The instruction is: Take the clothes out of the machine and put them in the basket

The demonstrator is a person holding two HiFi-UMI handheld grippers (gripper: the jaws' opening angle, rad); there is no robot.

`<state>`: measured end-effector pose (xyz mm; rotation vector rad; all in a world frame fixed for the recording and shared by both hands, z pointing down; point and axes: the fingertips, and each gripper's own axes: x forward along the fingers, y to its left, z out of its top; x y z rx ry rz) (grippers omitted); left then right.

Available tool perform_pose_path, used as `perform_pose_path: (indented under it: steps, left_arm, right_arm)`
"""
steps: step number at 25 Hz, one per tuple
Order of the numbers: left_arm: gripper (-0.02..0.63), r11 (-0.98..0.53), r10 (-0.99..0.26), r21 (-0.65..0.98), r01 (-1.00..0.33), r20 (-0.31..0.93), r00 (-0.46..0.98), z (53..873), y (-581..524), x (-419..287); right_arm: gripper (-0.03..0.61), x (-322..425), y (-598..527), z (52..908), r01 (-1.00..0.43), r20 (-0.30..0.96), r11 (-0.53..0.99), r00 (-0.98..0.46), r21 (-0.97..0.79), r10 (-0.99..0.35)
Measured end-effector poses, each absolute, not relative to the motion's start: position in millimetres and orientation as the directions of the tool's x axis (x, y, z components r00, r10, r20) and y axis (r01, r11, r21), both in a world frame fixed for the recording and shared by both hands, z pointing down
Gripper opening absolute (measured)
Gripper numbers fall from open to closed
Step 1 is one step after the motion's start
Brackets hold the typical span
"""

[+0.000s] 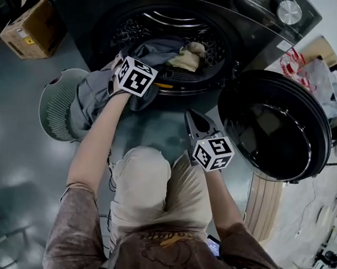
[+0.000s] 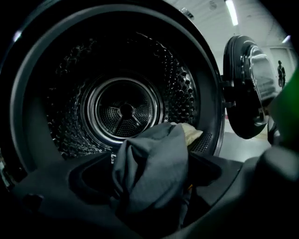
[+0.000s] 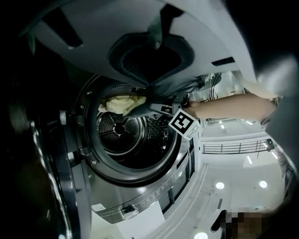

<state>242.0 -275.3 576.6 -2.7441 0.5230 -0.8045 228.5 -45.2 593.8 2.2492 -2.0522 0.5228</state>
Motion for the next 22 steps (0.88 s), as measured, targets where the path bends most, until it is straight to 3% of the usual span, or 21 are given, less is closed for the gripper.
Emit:
perform_pose_path:
  steps: [6,7,9,13,22]
  left_arm:
    - [0.48,-0.887,-0.451,-0.354,-0.297,0.525,0.721,601,-294,247]
    - [0.444,-0.881,-0.464,-0.362,-0.306,0.526,0.713,601,-296,245]
    - [0.261,-0.87,-0.484,-0.371,-0.323,0.527,0.698,601,-301,242]
    - [0.071,-0.878,-0.472,-0.351,-0.324,0.533,0.702,598,-303,235]
    - [0.051,-0.871,-0.491,-0.264,-0.415,0.407,0.77,549,-292,192]
  right_arm:
    - [-0.002,237,-48,601,-0.973,0.292,-0.127,0.067,-0.193,-0.954]
    - [-0.002,237,-50,601,-0.973,0.293,-0.126,0.065,-0.194,-0.954]
    - [-0.003,237,-52,602,-0.973,0.294,-0.121,0.059,-0.196,-0.954]
    - [-0.002,236,-56,604,-0.973,0.295,-0.112,0.049,-0.204,-0.954]
    - [-0.002,220,-62,595,-0.976,0.269,-0.065,0.008,-0.206,-0.963]
